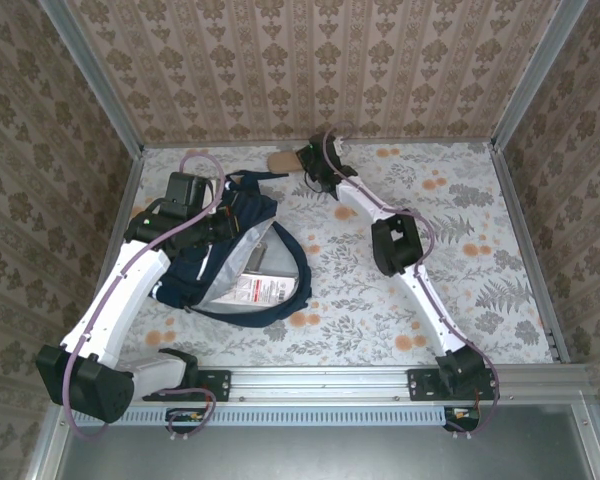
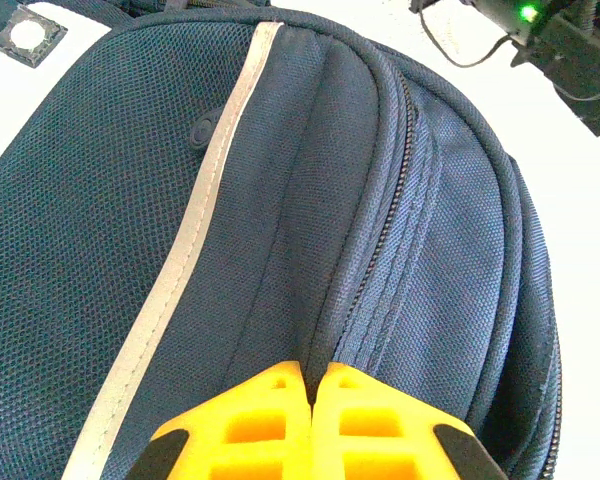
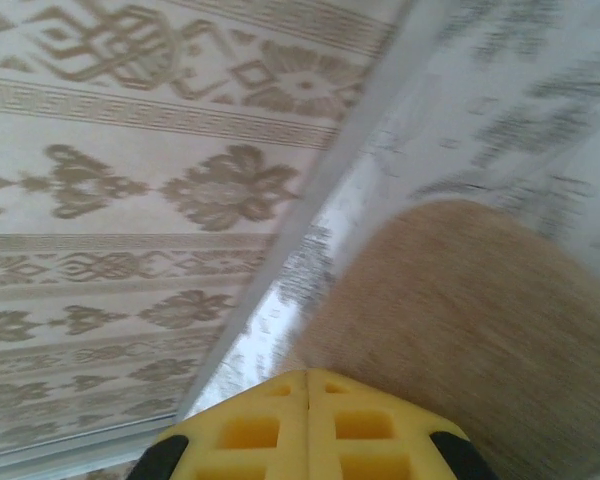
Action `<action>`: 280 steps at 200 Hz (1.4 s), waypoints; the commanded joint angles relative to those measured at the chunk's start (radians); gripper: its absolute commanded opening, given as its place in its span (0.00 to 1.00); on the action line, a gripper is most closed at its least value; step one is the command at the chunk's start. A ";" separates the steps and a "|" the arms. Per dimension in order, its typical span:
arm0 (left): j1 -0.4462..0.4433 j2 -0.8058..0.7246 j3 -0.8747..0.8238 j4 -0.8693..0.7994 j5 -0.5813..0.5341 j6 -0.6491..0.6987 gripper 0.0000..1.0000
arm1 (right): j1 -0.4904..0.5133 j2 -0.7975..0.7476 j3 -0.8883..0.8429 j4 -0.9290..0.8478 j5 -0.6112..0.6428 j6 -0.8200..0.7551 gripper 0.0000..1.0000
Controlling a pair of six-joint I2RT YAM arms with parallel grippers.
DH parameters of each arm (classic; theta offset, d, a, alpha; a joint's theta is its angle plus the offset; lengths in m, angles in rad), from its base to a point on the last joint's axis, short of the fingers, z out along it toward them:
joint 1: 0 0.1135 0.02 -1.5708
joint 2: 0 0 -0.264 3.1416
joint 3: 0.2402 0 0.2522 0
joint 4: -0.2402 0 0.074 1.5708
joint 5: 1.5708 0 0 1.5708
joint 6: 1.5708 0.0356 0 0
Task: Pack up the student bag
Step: Move the glasses case to the center of the table, then pick up the glasses case from the center of the table.
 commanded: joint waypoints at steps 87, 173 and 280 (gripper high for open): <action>-0.008 -0.043 -0.027 0.073 0.034 -0.020 0.00 | 0.004 -0.602 -1.044 -0.008 -0.098 -0.019 0.00; -0.019 -0.043 -0.022 0.084 0.080 0.044 0.00 | 0.172 -1.057 -1.312 -0.231 -0.085 -0.495 0.41; -0.014 -0.102 -0.026 0.062 0.057 0.039 0.00 | 0.201 -0.922 -1.192 -0.343 -0.021 -0.748 0.81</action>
